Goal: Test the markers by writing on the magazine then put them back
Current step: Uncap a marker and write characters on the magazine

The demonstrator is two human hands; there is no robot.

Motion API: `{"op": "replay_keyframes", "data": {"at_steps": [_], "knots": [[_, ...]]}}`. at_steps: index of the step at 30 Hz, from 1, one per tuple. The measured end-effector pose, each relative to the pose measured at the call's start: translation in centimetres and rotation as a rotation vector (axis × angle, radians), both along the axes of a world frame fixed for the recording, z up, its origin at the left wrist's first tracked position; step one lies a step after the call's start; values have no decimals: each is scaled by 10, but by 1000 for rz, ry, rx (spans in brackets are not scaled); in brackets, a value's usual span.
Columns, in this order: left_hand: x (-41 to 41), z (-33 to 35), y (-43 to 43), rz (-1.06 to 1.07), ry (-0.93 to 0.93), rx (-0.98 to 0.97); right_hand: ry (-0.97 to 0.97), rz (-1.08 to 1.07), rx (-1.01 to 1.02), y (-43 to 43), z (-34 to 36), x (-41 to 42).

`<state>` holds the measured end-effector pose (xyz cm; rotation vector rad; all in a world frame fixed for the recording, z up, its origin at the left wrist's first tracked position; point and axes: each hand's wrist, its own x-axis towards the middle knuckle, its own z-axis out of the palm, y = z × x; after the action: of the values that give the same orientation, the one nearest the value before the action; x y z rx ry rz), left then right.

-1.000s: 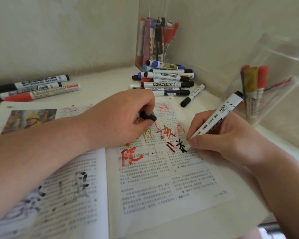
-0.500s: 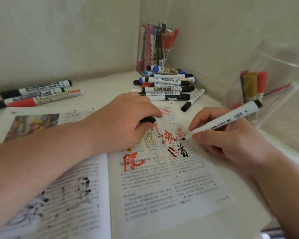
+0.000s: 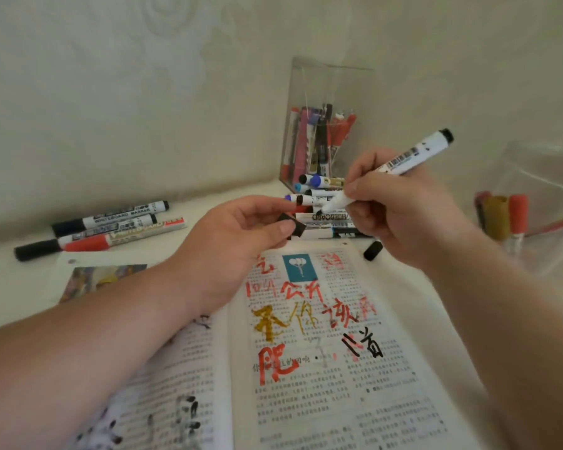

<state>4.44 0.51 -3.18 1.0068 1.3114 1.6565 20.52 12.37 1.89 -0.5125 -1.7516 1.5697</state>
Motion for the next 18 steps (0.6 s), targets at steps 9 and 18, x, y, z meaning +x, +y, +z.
{"op": "replay_keyframes", "data": {"at_steps": [9,18], "knots": [[-6,-5,3,-122,-257,25,145,-84,-75,-2,-29,4],[1,0,-3,-162,-102,-16,-63,68,140,-10,-32,6]]}}
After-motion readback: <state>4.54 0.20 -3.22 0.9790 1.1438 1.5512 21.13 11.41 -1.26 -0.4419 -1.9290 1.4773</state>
